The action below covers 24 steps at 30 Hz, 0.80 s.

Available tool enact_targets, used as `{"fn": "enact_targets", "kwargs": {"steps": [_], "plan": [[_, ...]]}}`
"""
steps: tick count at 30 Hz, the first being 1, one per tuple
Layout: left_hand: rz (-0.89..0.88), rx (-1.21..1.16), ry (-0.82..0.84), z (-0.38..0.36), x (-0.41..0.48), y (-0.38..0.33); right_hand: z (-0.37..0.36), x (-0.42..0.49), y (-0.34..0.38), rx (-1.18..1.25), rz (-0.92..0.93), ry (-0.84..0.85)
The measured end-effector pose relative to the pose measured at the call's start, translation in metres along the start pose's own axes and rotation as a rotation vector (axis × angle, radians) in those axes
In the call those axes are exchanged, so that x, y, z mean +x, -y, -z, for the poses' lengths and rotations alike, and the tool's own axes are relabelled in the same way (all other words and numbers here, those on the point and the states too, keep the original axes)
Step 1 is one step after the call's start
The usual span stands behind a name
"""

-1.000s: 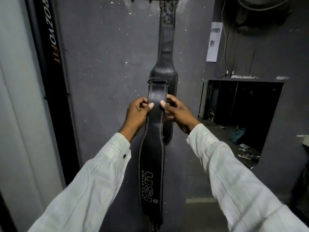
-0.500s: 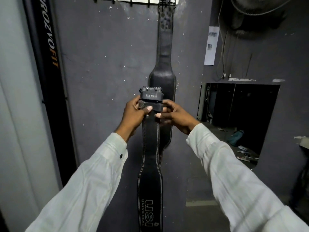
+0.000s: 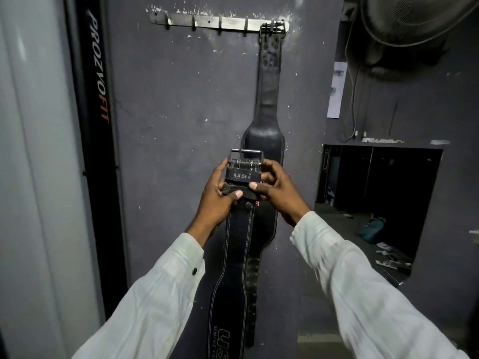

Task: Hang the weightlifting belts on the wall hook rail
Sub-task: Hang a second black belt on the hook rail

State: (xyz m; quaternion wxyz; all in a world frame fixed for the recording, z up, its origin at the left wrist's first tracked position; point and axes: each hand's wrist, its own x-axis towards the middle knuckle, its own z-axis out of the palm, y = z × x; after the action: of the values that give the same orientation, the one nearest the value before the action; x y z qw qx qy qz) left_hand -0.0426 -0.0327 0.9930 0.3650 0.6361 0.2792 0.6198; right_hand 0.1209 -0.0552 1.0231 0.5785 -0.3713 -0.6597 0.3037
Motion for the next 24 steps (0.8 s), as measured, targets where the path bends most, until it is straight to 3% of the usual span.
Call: {"fn": "enact_targets", "kwargs": {"steps": [8,17,24], "plan": [[-0.222,0.38,-0.11,0.015,0.001,-0.006,-0.026,0.011,0.002,-0.292,0.159,-0.125],[-0.269,0.427,-0.074,0.03,0.041,-0.012,-0.042,0.044,0.001,-0.46,0.272,-0.202],[-0.274,0.296,-0.04,0.022,0.127,-0.025,-0.012,0.121,0.024,-0.381,0.284,-0.216]]}}
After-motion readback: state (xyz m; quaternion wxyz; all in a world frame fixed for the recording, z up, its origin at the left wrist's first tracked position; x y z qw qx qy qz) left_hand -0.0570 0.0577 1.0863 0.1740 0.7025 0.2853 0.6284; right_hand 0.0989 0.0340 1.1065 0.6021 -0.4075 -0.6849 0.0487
